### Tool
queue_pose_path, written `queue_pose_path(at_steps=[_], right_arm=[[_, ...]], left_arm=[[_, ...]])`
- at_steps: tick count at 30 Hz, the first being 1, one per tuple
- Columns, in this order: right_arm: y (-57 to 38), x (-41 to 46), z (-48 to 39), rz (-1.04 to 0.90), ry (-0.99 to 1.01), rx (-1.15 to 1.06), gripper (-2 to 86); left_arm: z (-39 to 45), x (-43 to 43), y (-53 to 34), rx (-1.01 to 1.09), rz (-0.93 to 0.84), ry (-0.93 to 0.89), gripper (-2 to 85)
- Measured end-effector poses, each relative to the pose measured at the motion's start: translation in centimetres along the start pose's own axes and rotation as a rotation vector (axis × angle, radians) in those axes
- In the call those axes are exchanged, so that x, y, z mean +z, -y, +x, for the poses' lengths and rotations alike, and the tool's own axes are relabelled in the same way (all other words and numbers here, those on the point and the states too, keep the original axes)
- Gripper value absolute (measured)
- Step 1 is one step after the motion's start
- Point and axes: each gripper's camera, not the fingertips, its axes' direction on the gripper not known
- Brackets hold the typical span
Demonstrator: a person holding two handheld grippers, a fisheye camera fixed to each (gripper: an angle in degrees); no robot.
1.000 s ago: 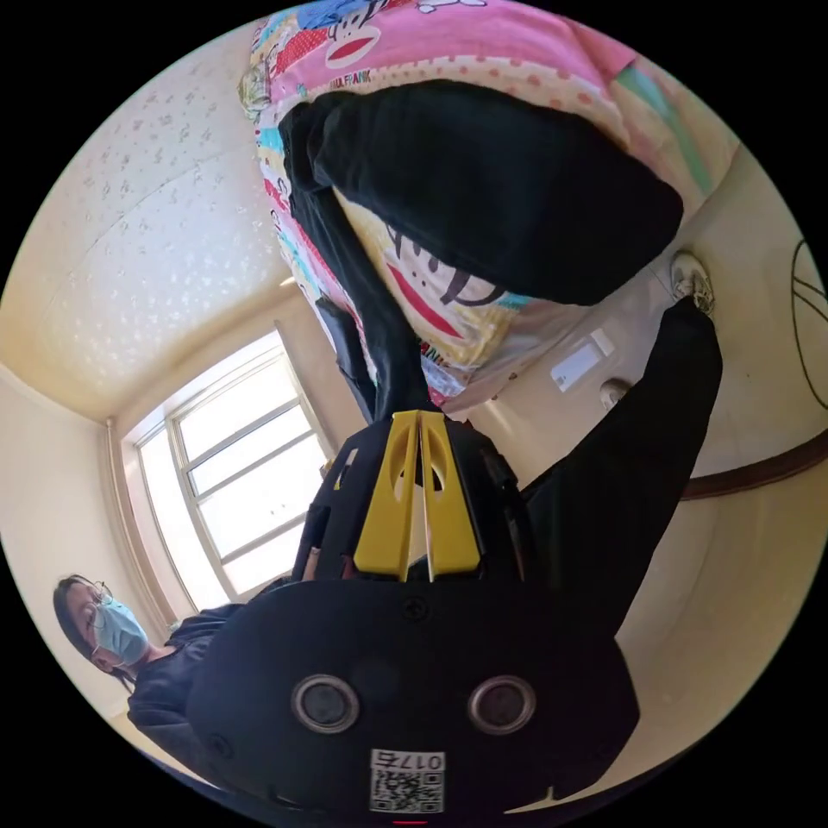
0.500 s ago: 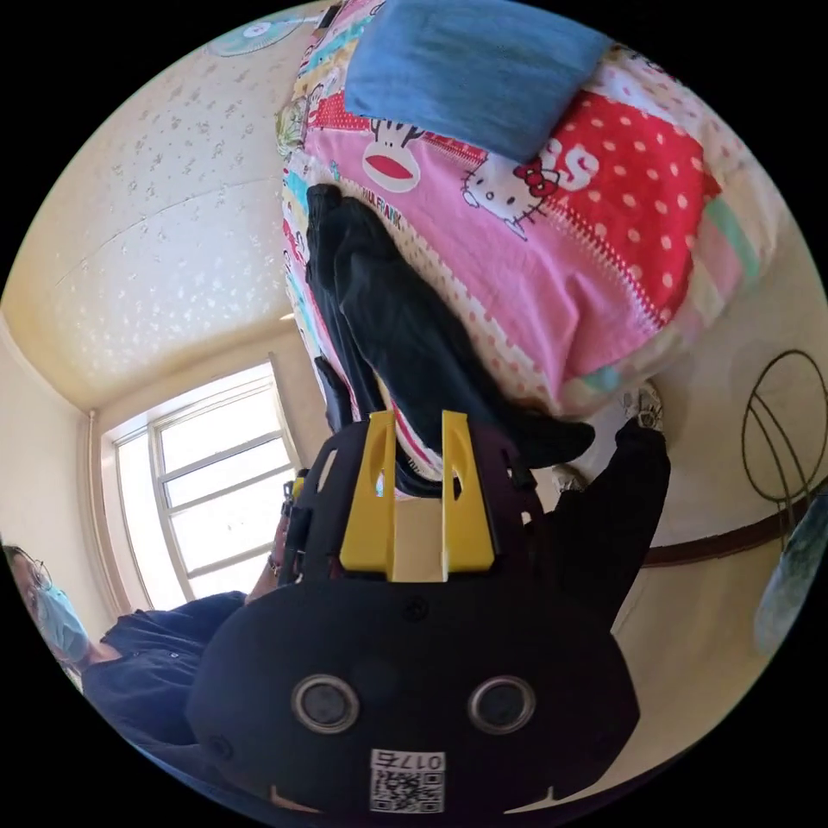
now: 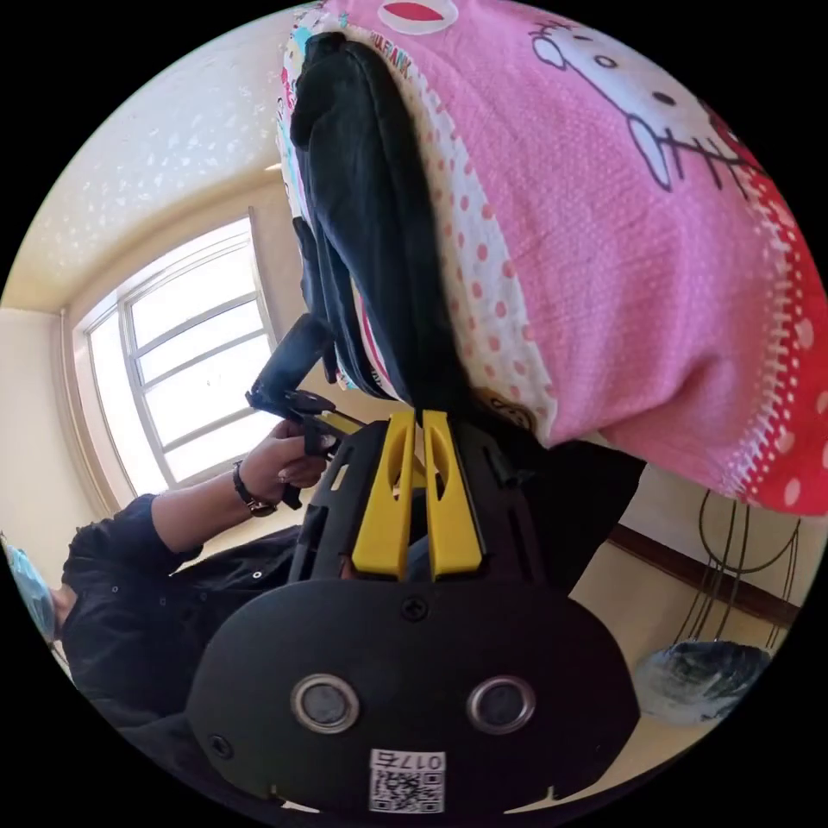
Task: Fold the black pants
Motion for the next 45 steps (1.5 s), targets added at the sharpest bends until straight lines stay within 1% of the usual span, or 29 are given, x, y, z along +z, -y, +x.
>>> queue_pose_path(at_steps=[3, 4, 5, 6, 8, 10, 11, 13, 16, 19, 22, 24, 26, 28, 30, 33, 35, 36, 38, 42, 45], right_arm=[[-2.8, -2.8, -1.4, 0.064, -0.031, -0.024, 2.4], [-3.3, -3.3, -1.7, 0.077, -0.04, -0.03, 2.4], [-4.2, -4.3, -2.0, 0.096, -0.065, -0.034, 2.6], [-5.0, -5.1, -1.8, 0.106, -0.094, -0.027, 2.9], [-5.7, -5.9, -0.8, 0.103, -0.128, -0.007, 4.0], [-6.3, -6.6, 0.7, 0.096, -0.096, 0.018, 6.8], [-6.8, -7.2, 1.5, 0.107, -0.037, 0.026, 10.2], [-7.8, -8.1, 1.9, 0.142, -0.005, 0.028, 12.1], [-9.2, -8.7, 1.5, 0.167, -0.072, 0.003, 13.8], [-9.6, -7.8, 1.3, 0.128, -0.13, -0.006, 15.7], [-9.3, -5.3, 1.9, -0.003, -0.153, 0.019, 13.0], [-10.2, -4.0, 1.7, -0.059, -0.216, 0.056, 7.0], [-11.4, -3.6, 1.2, -0.087, -0.251, 0.064, 5.2], [-12.9, -3.4, 0.8, -0.114, -0.21, 0.057, 4.3], [-15.3, -3.7, 0.2, -0.121, -0.053, 0.036, 3.7], [-18.4, -5.2, -2.1, -0.063, 0.113, -0.031, 3.4], [-19.8, -5.7, -3.6, -0.052, 0.155, -0.067, 3.3], [-20.4, -5.8, -4.7, -0.06, 0.177, -0.092, 3.2], [-20.9, -5.7, -6.4, -0.084, 0.208, -0.139, 3.1], [-21.1, -5.0, -10.5, -0.143, 0.268, -0.228, 2.9], [-21.2, -4.2, -13.4, -0.194, 0.267, -0.301, 2.9]], left_arm=[[-0.3, -0.1, -2.4, 0.123, 0.138, -0.12, -0.6], [-0.8, -0.7, -3.3, 0.151, 0.211, -0.153, -0.4], [-1.5, -1.6, -4.3, 0.151, 0.289, -0.157, 0.1], [-1.8, -2.0, -4.7, 0.144, 0.326, -0.152, 0.3], [-3.2, -3.1, -5.2, 0.109, 0.418, -0.128, 5.2], [-4.0, -3.4, -4.4, 0.072, 0.435, -0.115, 10.1], [-4.2, -3.3, -3.5, 0.067, 0.437, -0.106, 12.1], [-4.0, -2.9, -1.8, 0.091, 0.435, -0.098, 12.7], [-4.0, -0.9, 1.8, 0.084, 0.389, -0.096, 12.7], [-4.4, 2.1, 5.2, 0.056, 0.328, -0.09, 10.4], [-5.7, 3.8, 6.2, -0.021, 0.337, -0.151, 6.3], [-6.4, 4.7, 6.4, -0.018, 0.283, -0.218, 4.2], [-6.9, 5.1, 5.6, -0.029, 0.25, -0.217, 4.2], [-6.6, 4.9, 4.4, -0.012, 0.262, -0.184, 4.6], [-6.1, 4.5, 3.0, 0.021, 0.29, -0.166, 5.7], [-4.3, 3.3, -0.2, 0.06, 0.373, -0.142, 11.9], [-2.0, 2.2, -3.0, 0.093, 0.442, -0.134, 15.0], [-1.2, 1.9, -3.6, 0.12, 0.457, -0.134, 15.1], [2.1, 1.1, -5.2, 0.207, 0.479, -0.062, 15.4], [5.7, 2.0, -4.3, 0.247, 0.41, 0.122, 17.8], [6.7, 4.3, -2.2, 0.187, 0.263, 0.215, 17.7]])
